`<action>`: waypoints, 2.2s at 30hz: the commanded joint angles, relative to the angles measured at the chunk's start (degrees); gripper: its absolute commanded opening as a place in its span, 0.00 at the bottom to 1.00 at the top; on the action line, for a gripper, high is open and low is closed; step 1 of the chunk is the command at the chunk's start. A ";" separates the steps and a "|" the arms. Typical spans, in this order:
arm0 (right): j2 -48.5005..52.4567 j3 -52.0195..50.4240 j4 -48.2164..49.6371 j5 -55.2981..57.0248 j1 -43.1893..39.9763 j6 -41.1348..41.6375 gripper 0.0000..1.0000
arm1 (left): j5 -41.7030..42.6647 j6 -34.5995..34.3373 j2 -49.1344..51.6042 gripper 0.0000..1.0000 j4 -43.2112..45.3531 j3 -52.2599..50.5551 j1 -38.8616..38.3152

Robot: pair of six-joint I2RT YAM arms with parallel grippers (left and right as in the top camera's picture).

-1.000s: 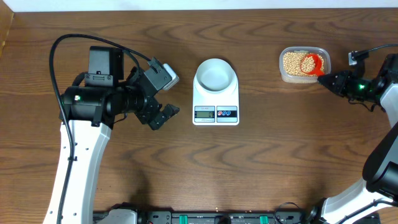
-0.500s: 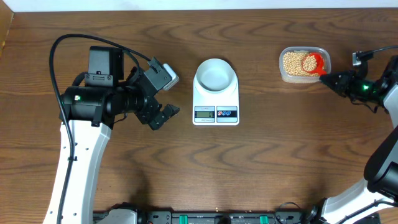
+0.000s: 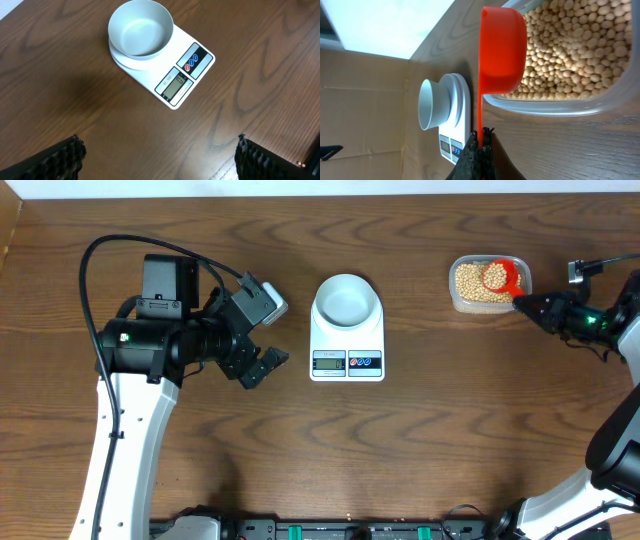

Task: Scoop item into bowl and weigh 50g on scale
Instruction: 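Lift the filled scoop out of the tub with the right gripper, then move the filled scoop over the white bowl on the scale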

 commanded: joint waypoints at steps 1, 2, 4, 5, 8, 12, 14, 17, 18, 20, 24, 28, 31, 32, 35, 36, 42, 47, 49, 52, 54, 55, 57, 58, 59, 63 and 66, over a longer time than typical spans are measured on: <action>0.50 -0.35 0.13 -3.45 -0.35 0.72 0.01 | 0.94 0.50 -0.07 0.98 -0.17 1.05 0.20; 0.50 -0.35 0.15 -3.65 -0.35 0.72 0.01 | 0.94 0.48 -0.07 0.98 -0.17 1.03 0.20; 0.50 -0.35 0.15 -4.33 -0.35 0.74 0.01 | 0.92 0.48 -0.07 0.98 -0.17 1.03 0.20; 0.50 -0.35 0.13 -4.46 -0.35 0.72 0.01 | 0.94 0.50 -0.07 0.98 -0.17 1.05 0.20; 0.50 -0.35 0.15 -5.77 -0.33 0.72 0.01 | 0.94 0.50 -0.07 0.98 -0.17 1.05 0.20; 0.50 -0.35 0.13 -5.84 -0.11 0.74 0.01 | 0.94 0.48 -0.07 0.98 -0.17 1.03 0.20; 0.50 -0.35 0.15 -6.29 0.24 0.72 0.01 | 0.94 0.50 -0.07 0.98 -0.17 1.05 0.20; 0.50 -0.35 0.20 -8.04 0.87 0.72 0.01 | 0.94 0.48 -0.07 0.98 -0.17 1.03 0.20; 0.50 -0.35 0.20 -8.44 1.16 0.72 0.01 | 0.94 0.50 -0.07 0.98 -0.17 1.05 0.20; 0.50 -0.35 0.17 -8.76 1.62 0.72 0.01 | 0.94 0.50 -0.07 0.98 -0.17 1.05 0.20; 0.50 -0.35 0.17 -8.83 2.82 1.22 0.01 | 0.94 0.50 -0.07 0.98 -0.17 1.05 0.20; 0.50 -0.35 0.37 -10.40 3.93 1.62 0.01 | 0.92 0.50 -0.07 0.98 -0.17 1.03 0.20; 0.50 -0.35 0.35 -10.78 4.90 1.64 0.01 | 0.94 0.50 -0.07 0.98 -0.17 1.03 0.20; 0.50 -0.35 0.35 -10.86 5.22 1.73 0.01 | 0.94 0.50 -0.09 0.98 -0.17 1.03 0.20; 0.50 -0.35 0.46 -11.78 6.47 1.81 0.01 | 0.94 0.50 -0.07 0.98 -0.17 1.05 0.20; 0.50 -0.35 0.57 -11.91 6.84 1.99 0.01 | 0.94 0.50 -0.07 0.98 -0.17 1.05 0.20; 0.50 -0.35 0.70 -11.87 10.12 2.23 0.01 | 0.92 0.48 -0.07 0.98 -0.17 1.05 0.20; 0.50 -0.35 1.92 -12.02 13.00 4.02 0.01 | 0.94 0.50 -0.09 0.98 -0.17 1.05 0.22; 0.50 -0.35 2.43 -12.00 14.14 4.61 0.01 | 0.94 0.50 -0.07 0.98 -0.17 1.05 0.20; 0.50 -0.35 3.10 -12.02 16.00 5.35 0.01 | 0.94 0.48 -0.09 0.98 -0.17 1.03 0.20; 0.50 -0.35 3.85 -12.02 17.29 6.75 0.01 | 0.94 0.50 -0.07 0.98 -0.17 1.05 0.20; 0.50 -0.35 4.31 -12.02 17.90 7.13 0.01 | 0.94 0.48 -0.07 0.98 -0.17 1.03 0.20; 0.50 -0.35 5.31 -12.02 19.12 8.15 0.01 | 0.92 0.50 -0.07 0.98 -0.17 1.05 0.20; 0.50 -0.35 5.88 -12.00 19.74 8.79 0.01 | 0.94 0.50 -0.07 0.98 -0.17 1.05 0.20; 0.50 -0.35 6.49 -12.02 20.35 9.33 0.01 | 0.92 0.50 -0.07 0.98 -0.17 1.05 0.20; 0.50 -0.35 8.74 -11.96 22.80 10.21 0.01 | 0.92 0.50 -0.07 0.98 -0.17 1.05 0.20; 0.50 -0.35 10.43 -11.74 24.44 10.82 0.01 | 0.94 0.50 -0.07 0.98 -0.17 1.03 0.20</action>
